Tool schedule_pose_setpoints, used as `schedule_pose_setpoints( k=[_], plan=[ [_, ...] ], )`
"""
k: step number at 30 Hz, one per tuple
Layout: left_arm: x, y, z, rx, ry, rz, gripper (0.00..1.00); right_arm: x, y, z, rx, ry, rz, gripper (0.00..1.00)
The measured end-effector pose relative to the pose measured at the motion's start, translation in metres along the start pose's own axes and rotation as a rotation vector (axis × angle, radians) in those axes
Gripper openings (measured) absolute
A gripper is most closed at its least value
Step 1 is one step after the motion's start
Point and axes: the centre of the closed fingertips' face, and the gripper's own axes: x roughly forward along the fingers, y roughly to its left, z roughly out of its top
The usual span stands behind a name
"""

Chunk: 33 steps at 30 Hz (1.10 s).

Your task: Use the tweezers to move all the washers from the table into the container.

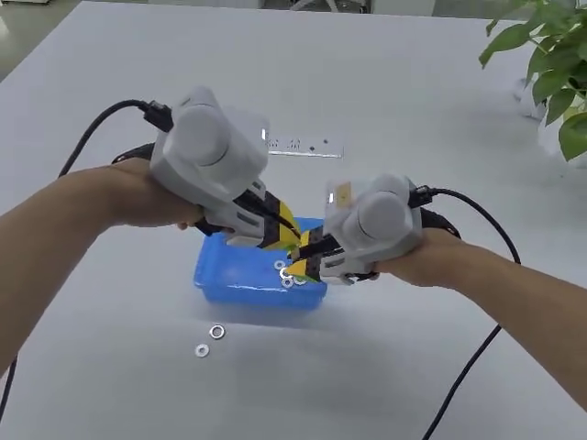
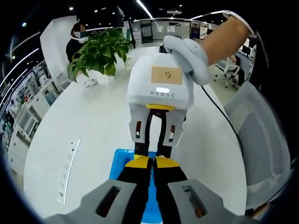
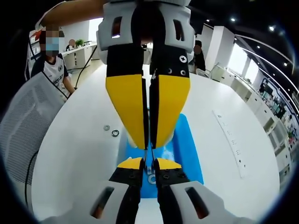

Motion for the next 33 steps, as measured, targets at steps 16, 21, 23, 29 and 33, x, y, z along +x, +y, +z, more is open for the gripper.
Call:
schedule_pose_setpoints(
  k=[16,21,23,29,33],
  plan=[
    [-0.034,-0.022,0.001,-0.007,0.012,0.043,0.05,-0.003,0.022,0.037,-0.033,-0.044,-0.005,0.12],
    [-0.04,-0.031,-0.005,-0.023,0.013,0.051,0.05,0.001,0.031,0.041,-0.035,-0.049,0.003,0.12],
    [-0.042,-0.034,-0.008,-0.029,0.013,0.05,0.05,0.003,0.036,0.043,-0.039,-0.051,0.009,0.12],
    [-0.049,-0.044,-0.02,-0.047,0.022,0.05,0.05,0.013,0.049,0.05,-0.046,-0.06,0.025,0.12],
    [-0.053,-0.049,-0.027,-0.061,0.027,0.054,0.05,0.019,0.054,0.053,-0.048,-0.067,0.036,0.12]
  ],
)
